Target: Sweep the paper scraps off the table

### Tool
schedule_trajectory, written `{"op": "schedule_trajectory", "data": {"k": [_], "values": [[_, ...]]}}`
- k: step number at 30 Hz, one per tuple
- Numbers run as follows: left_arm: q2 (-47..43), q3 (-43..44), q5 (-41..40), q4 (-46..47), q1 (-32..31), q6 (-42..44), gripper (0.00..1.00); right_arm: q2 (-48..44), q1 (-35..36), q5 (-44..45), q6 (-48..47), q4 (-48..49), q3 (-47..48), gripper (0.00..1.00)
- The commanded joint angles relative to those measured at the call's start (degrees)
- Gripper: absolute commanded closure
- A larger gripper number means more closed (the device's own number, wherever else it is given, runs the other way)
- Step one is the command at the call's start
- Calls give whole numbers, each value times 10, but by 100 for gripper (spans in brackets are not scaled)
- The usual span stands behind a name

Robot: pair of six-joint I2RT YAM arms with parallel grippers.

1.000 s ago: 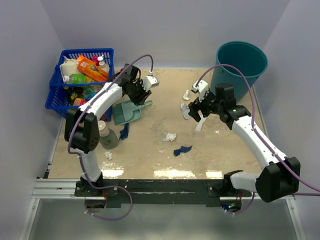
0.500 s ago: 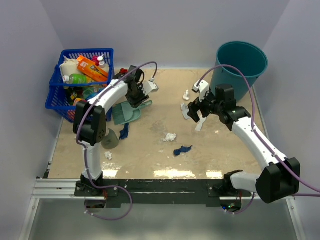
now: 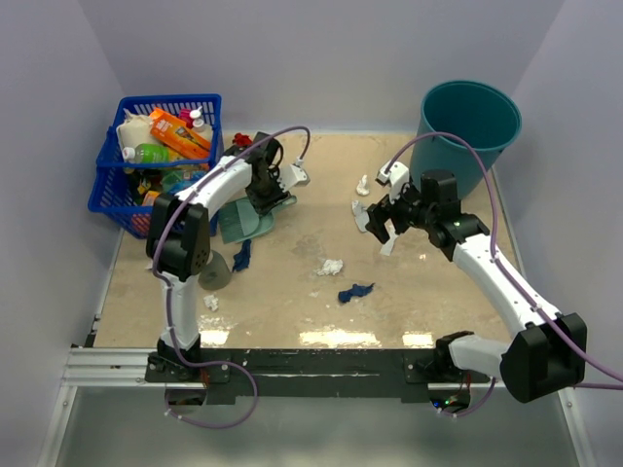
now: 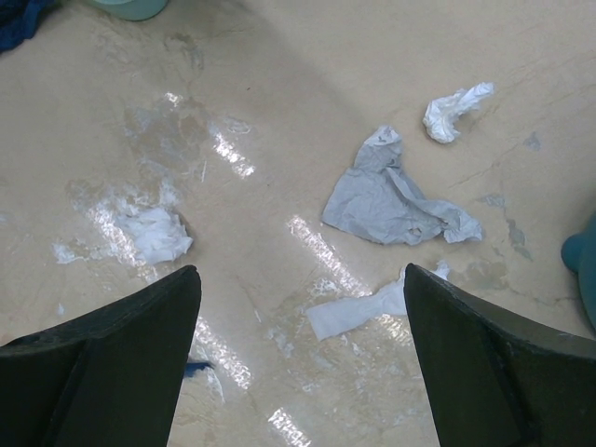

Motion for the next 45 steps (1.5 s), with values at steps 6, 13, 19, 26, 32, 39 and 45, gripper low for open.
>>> {"op": "schedule_trajectory", "data": {"k": [6,13,19,26,32,39,45], "values": [[12,4,-3,-10,-3,30,52,-20,1,9,11,28,-16,7],[11,4,7,-19,-4,35,52,-18,1,10,15,26,-13,7],[9,-3,-3,-18,-4,58,51,-14,0,5,24,23,-13,7],[14,-11,-8,-10,-4,70,51,-9,0,6,26,21,-5,7],[25,-17,-4,15,-4,73,51,-5,0,5,28,21,-4,7],[40,-13,-1,29,-4,70,54,-4,-1,6,29,21,-6,7],[39,-16,2,33,-4,69,71,-1,0,7,29,22,-9,7]]}}
